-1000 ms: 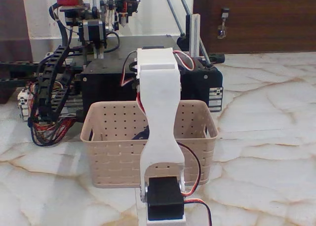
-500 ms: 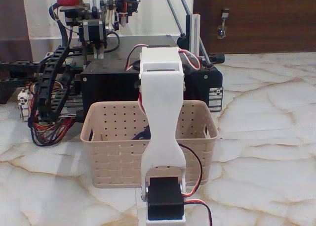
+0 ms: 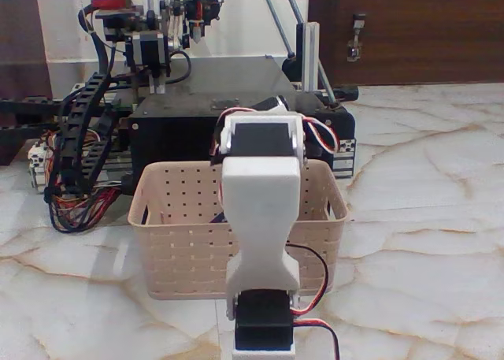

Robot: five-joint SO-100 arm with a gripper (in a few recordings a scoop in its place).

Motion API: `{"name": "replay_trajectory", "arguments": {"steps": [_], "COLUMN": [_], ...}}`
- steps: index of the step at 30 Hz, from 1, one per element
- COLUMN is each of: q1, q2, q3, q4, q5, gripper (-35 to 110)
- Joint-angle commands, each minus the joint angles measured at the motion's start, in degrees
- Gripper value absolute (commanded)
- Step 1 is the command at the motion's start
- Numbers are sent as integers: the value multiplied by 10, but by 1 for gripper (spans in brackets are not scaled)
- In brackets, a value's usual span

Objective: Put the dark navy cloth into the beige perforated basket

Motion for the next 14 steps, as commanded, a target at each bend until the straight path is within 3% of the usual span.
{"name": "replay_trajectory", "arguments": {"steps": [1,14], "q1": [3,-10], "q2": [56,232], "q3": [33,274], "q4": [-21,-129], "q5": [-21,-203], "gripper": [0,0]}}
